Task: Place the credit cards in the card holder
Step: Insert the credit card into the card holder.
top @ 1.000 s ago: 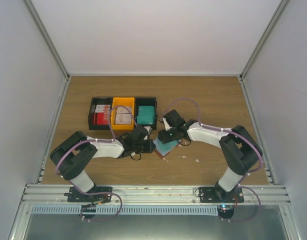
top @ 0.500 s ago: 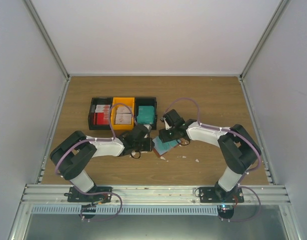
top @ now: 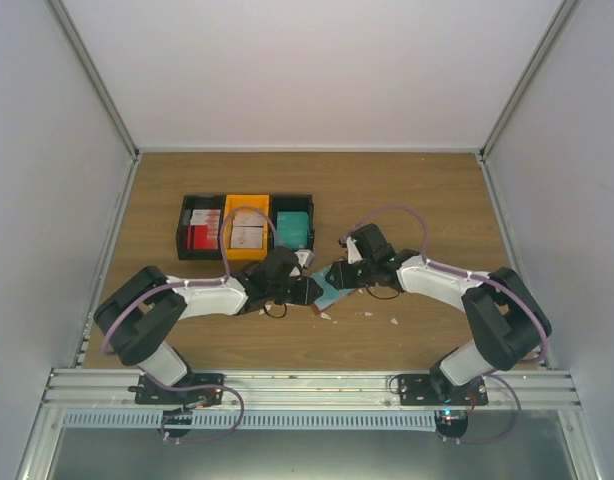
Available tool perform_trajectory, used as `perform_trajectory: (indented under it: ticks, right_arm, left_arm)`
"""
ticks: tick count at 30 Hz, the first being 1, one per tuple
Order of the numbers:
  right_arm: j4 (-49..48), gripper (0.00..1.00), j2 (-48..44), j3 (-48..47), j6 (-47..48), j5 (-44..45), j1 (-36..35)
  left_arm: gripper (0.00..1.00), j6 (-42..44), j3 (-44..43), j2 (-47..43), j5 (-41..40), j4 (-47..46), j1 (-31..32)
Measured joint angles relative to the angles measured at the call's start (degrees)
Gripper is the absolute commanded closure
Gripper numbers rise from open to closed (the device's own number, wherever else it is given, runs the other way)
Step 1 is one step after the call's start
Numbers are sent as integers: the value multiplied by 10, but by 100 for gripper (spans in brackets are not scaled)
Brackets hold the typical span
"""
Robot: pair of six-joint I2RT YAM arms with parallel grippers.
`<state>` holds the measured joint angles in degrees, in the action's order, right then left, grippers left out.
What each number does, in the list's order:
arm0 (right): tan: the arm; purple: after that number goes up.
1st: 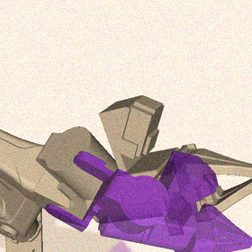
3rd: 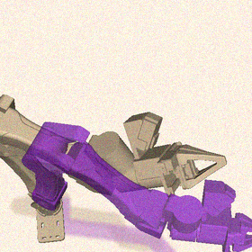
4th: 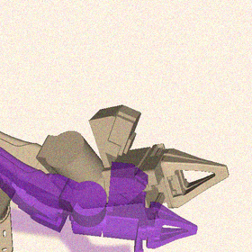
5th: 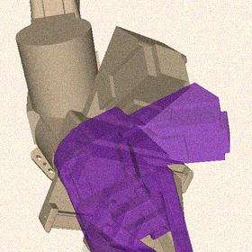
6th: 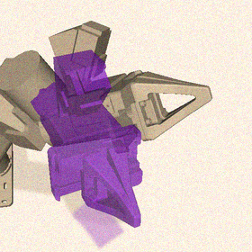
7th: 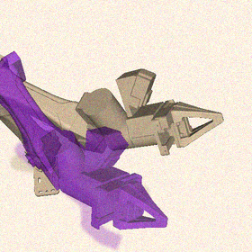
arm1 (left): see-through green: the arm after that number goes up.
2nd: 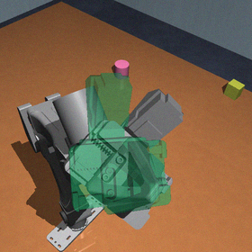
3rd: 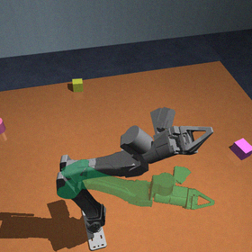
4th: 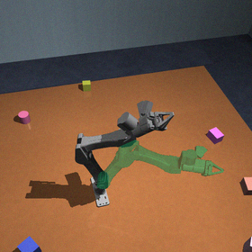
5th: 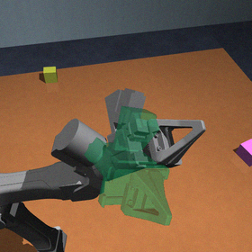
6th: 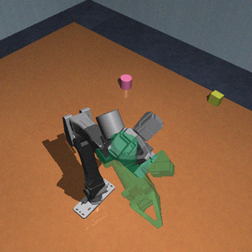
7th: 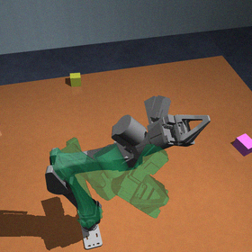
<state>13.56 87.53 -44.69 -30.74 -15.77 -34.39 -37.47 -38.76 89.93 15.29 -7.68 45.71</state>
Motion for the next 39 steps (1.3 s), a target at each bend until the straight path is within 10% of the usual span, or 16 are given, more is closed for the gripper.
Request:
perform_trajectory:
  ticks: [13, 29, 39]
  right_arm:
    - [-51, 61, 36, 31, 9, -107, 42]
    - [-132, 99, 71, 52, 30, -215, 95]
    - [-145, 99, 95, 43, 64, -247, 122]
  left_arm:
    - [85, -20, -5, 61, 1, -18, 5]
    - [87, -20, -5, 67, -14, -29, 7]
    - [78, -17, 0, 60, -21, -36, 6]
